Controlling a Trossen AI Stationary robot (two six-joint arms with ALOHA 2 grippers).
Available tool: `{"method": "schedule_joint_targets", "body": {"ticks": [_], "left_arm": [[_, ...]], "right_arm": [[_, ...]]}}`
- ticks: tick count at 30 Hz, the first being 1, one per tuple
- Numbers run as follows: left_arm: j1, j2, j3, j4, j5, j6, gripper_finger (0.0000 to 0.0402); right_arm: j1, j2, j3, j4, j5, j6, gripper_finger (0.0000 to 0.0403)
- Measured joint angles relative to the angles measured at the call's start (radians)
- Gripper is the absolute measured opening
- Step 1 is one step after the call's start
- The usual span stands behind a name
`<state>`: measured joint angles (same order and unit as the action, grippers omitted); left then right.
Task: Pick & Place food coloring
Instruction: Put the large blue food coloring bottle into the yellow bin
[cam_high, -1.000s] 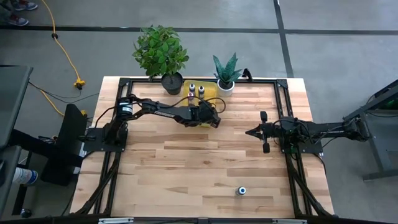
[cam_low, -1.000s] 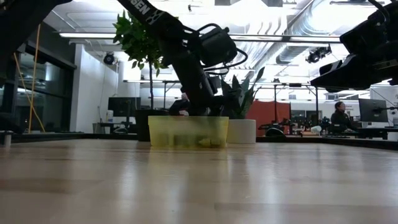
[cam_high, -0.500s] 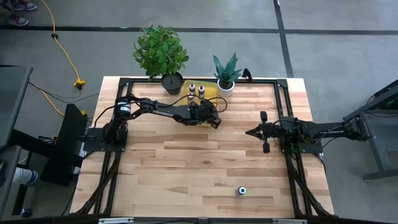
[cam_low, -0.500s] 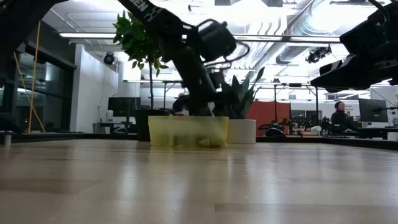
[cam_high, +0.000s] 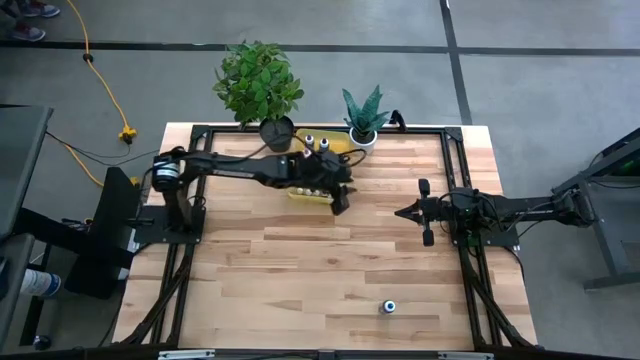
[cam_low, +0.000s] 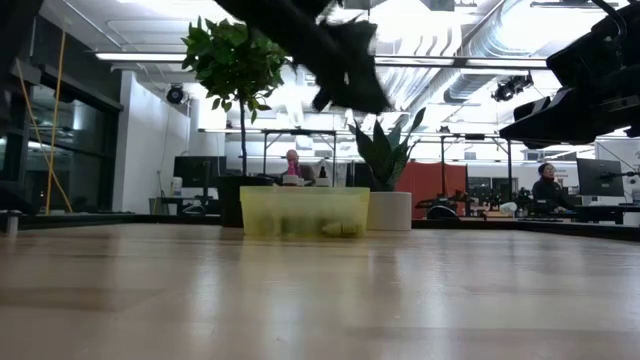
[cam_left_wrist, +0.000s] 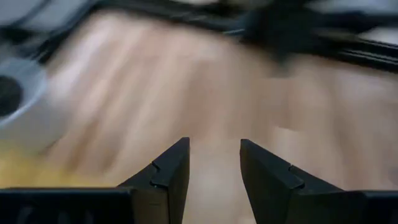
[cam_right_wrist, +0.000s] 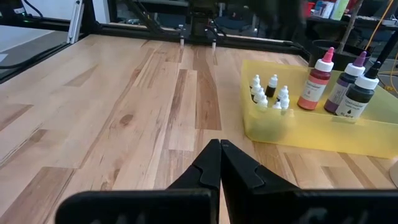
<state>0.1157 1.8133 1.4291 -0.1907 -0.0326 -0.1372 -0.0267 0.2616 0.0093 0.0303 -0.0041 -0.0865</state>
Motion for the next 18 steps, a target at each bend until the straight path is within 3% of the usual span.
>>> {"method": "schedule_joint_targets", "body": {"ticks": [4,6,14,18], "left_arm": [[-0.035,-0.055,0.000,-0.022,0.265,0.160,0.0136],[-0.064,-0.068,0.001,-0.028,0.320,0.204,0.0136],[-0.226,-0.028,0.000,-0.045,0.260,0.380,0.0136],[-0.291,0.055,0.040,-0.040,0.293,0.424,0.0136]], "right_arm": [[0.000,0.000,0.000,-0.001,-0.001,0.000,0.0000],[0.000,0.000,0.000,-0.001,0.000,0.000,0.0000],[0.000,0.000,0.000,-0.002,0.000,0.000,0.0000],[0.000,0.001,0.000,-0.003,0.000,0.000,0.0000]]}}
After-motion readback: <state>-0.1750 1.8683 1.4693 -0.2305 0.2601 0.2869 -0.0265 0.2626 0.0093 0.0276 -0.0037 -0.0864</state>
